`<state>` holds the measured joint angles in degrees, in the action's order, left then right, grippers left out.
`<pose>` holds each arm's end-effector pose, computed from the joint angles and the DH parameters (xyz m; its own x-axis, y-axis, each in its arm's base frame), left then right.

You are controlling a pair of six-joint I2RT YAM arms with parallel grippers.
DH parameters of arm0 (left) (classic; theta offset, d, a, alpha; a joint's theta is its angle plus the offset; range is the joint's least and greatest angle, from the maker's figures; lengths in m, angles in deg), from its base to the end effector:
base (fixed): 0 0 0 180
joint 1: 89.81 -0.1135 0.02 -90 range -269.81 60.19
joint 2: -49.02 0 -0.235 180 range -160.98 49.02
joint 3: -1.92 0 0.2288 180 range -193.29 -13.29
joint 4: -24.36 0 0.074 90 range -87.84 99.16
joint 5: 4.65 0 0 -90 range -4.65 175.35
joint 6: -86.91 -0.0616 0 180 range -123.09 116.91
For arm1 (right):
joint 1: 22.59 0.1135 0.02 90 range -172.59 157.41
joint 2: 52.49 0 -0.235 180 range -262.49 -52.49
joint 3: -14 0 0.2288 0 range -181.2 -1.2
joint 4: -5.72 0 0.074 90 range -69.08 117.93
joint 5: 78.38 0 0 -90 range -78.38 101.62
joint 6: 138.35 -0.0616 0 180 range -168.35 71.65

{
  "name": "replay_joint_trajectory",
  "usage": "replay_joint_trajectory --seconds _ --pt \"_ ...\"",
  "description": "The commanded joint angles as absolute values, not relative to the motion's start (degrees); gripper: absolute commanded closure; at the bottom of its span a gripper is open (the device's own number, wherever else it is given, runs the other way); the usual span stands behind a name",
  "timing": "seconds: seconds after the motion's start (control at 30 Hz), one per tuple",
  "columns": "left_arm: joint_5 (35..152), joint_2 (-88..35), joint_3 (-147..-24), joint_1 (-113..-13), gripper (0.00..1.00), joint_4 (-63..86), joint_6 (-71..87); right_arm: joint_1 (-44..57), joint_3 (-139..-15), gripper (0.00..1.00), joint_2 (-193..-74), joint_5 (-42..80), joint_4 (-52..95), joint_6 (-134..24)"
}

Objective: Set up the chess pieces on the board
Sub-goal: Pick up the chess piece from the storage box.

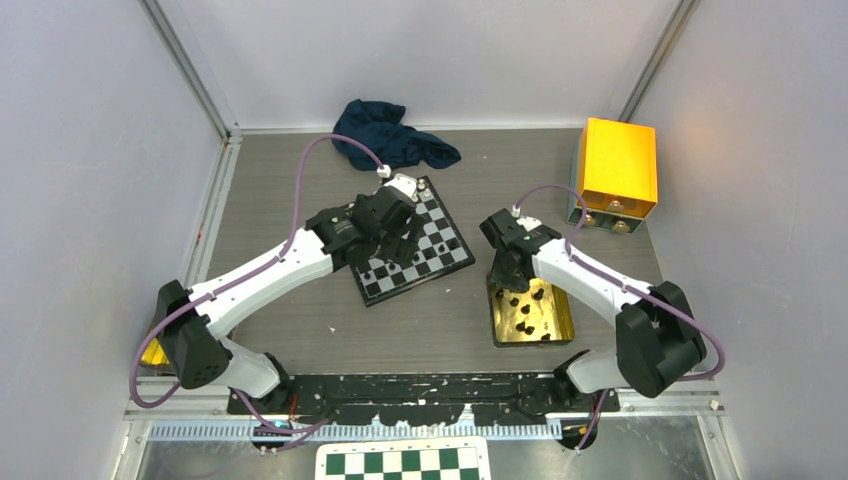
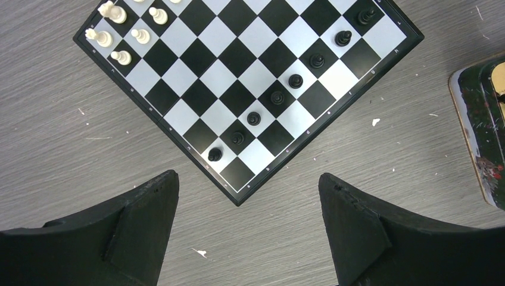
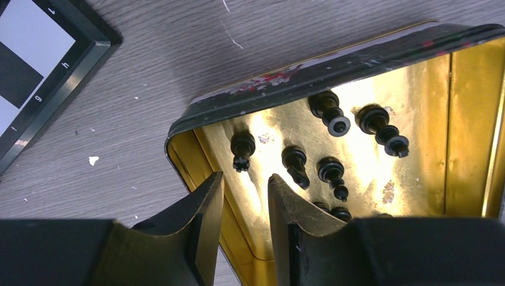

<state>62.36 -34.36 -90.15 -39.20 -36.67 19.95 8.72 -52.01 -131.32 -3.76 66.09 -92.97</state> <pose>0.2083 -0.2158 0.2780 -0.6815 0.2622 -0.6832 0.3187 0.9468 0.0454 0.2102 0.1088 0.1656 -0.8881 0.2525 -0.3842 0.2645 0.9641 0.0224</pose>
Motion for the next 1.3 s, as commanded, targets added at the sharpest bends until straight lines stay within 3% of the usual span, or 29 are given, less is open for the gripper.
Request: replay_joint_trajectory --seconds 0.0,0.83,1.27 --pt "61.0 -34.0 -90.4 -38.9 0.12 -34.7 19.0 8.4 -53.5 0.61 -132.2 -3.0 63.2 -92.0" --pt "60.3 -35.2 -90.6 -38.9 0.12 -35.5 18.1 7.7 -50.3 0.65 -135.4 -1.1 59.1 -93.9" --pt "60.1 -35.9 -91.1 -38.9 0.12 -35.4 17.8 7.7 -49.9 0.88 -134.6 -1.3 59.8 -94.4"
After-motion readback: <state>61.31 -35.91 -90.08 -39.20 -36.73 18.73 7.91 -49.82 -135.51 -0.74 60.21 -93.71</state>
